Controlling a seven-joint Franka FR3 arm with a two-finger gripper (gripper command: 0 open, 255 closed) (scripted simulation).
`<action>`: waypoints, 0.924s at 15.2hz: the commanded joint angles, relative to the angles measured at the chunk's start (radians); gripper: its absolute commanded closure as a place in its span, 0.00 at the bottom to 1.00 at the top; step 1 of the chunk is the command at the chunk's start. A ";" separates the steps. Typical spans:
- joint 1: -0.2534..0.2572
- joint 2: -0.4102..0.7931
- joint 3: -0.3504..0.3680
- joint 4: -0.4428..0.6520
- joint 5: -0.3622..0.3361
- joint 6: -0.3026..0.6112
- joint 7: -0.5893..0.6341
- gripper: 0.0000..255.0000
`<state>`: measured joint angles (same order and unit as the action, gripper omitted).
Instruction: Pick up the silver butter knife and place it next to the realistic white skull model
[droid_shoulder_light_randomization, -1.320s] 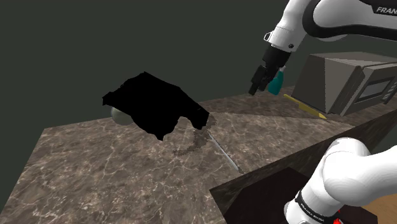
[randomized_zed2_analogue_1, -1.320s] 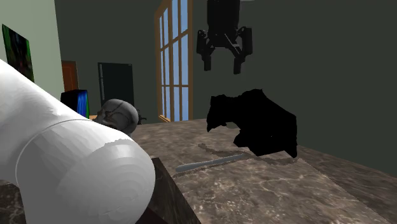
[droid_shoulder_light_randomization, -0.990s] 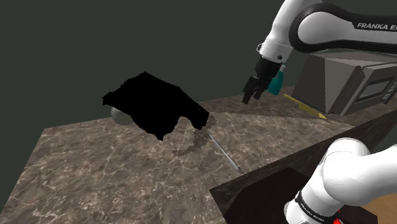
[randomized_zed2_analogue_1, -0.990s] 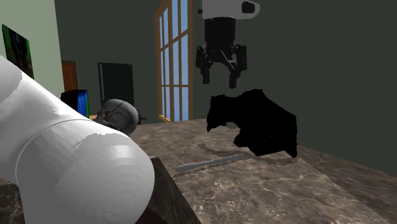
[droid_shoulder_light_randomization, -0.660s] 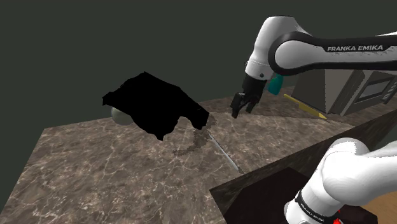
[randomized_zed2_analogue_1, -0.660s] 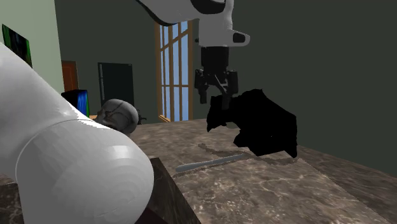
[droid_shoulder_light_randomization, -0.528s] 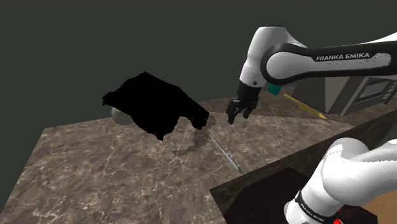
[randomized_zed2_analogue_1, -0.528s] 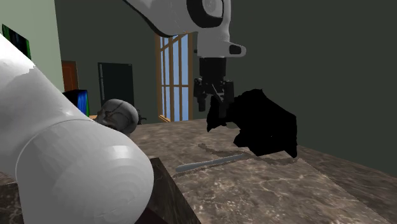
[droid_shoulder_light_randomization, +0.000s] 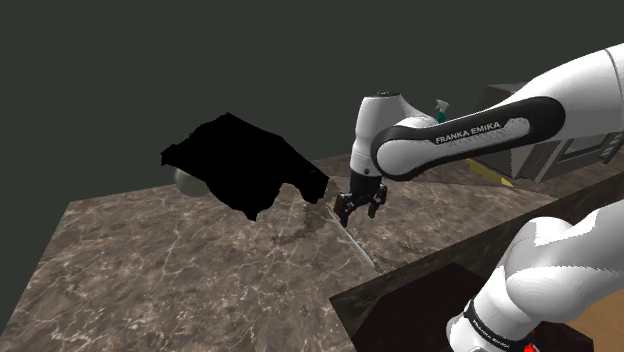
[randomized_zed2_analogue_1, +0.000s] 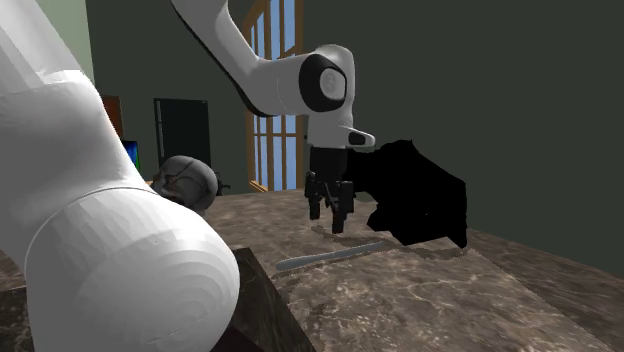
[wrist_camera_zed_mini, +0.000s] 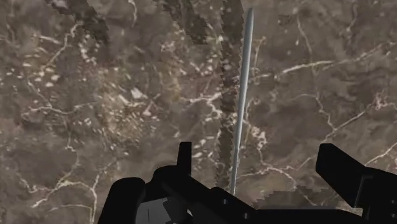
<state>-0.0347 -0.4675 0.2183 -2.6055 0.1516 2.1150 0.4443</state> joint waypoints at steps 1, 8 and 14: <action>-0.006 0.048 0.017 0.005 -0.002 0.029 0.037 0.00; -0.005 0.111 0.031 -0.055 0.002 0.151 0.040 0.00; -0.005 0.111 0.031 -0.055 0.002 0.151 0.040 0.00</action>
<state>-0.0399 -0.3571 0.2490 -2.6601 0.1532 2.2654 0.4840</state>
